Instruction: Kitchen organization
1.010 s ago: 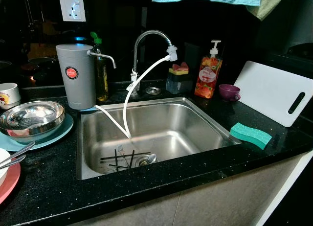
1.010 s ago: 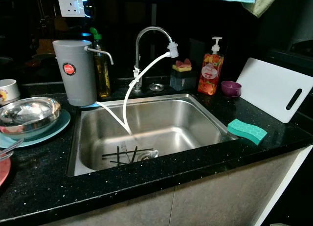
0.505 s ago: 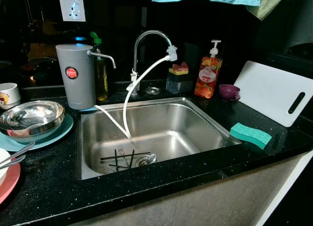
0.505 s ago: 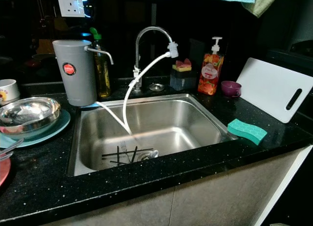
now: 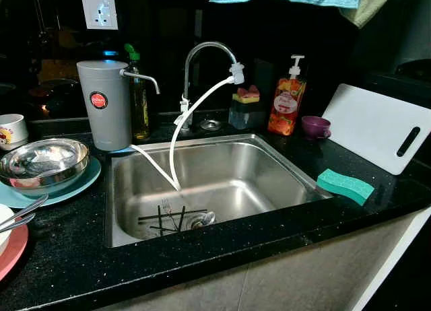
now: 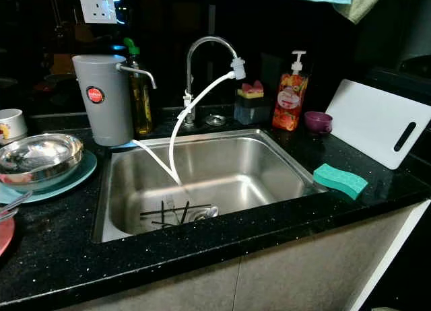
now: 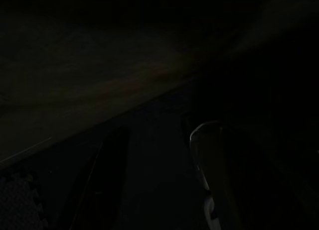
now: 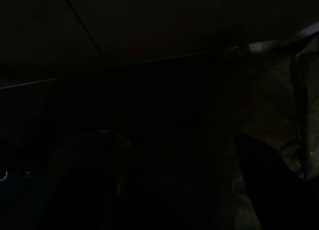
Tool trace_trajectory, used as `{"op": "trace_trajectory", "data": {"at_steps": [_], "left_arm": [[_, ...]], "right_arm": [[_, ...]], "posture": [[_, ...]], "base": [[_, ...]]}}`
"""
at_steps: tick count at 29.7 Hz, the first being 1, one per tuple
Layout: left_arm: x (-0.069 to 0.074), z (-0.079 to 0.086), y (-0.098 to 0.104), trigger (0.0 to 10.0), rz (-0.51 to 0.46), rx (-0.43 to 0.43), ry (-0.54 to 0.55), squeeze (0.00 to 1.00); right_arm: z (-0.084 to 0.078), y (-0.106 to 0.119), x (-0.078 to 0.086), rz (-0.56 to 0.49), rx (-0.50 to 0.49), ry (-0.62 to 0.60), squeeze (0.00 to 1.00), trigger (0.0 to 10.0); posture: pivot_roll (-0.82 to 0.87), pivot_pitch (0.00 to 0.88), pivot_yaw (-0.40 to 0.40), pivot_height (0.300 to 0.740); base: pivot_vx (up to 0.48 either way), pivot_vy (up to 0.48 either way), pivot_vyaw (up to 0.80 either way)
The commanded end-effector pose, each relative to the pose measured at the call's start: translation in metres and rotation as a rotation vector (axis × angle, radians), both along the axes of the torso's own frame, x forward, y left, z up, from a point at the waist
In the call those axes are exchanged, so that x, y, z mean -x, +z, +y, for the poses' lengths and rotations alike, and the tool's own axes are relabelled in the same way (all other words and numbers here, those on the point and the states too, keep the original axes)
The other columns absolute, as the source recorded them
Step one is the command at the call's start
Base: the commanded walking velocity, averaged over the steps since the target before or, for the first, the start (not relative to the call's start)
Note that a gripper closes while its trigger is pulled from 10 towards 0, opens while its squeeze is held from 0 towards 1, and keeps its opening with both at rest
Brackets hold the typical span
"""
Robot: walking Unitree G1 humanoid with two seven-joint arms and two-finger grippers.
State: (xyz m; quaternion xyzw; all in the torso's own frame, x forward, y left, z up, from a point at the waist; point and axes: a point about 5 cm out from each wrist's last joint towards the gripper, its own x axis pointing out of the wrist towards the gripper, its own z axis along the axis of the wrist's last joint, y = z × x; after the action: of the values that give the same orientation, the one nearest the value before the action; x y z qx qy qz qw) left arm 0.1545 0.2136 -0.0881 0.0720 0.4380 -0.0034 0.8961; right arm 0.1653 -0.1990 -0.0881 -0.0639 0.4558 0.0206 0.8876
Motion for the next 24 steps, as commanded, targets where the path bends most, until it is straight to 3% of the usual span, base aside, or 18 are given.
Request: {"op": "trace_trajectory", "data": {"at_steps": [1,24], "left_arm": [[0.0044,-0.0026,-0.0027,10.0,0.025,0.001,-0.006,0.0],[0.0026,-0.0021,-0.0017,10.0,0.015,0.0,-0.009,0.0]], "right_arm": [[-0.0009,-0.001,0.0021,0.013,0.011,0.008,0.0,10.0],[-0.0012,-0.0007,0.0013,0.013,0.016,0.014,0.0,10.0]], "posture": [[0.04,0.016,-0.078,0.74],[0.05,0.011,-0.078,0.74]], "base": [[0.0,0.0,0.0],[0.0,0.0,0.0]]}}
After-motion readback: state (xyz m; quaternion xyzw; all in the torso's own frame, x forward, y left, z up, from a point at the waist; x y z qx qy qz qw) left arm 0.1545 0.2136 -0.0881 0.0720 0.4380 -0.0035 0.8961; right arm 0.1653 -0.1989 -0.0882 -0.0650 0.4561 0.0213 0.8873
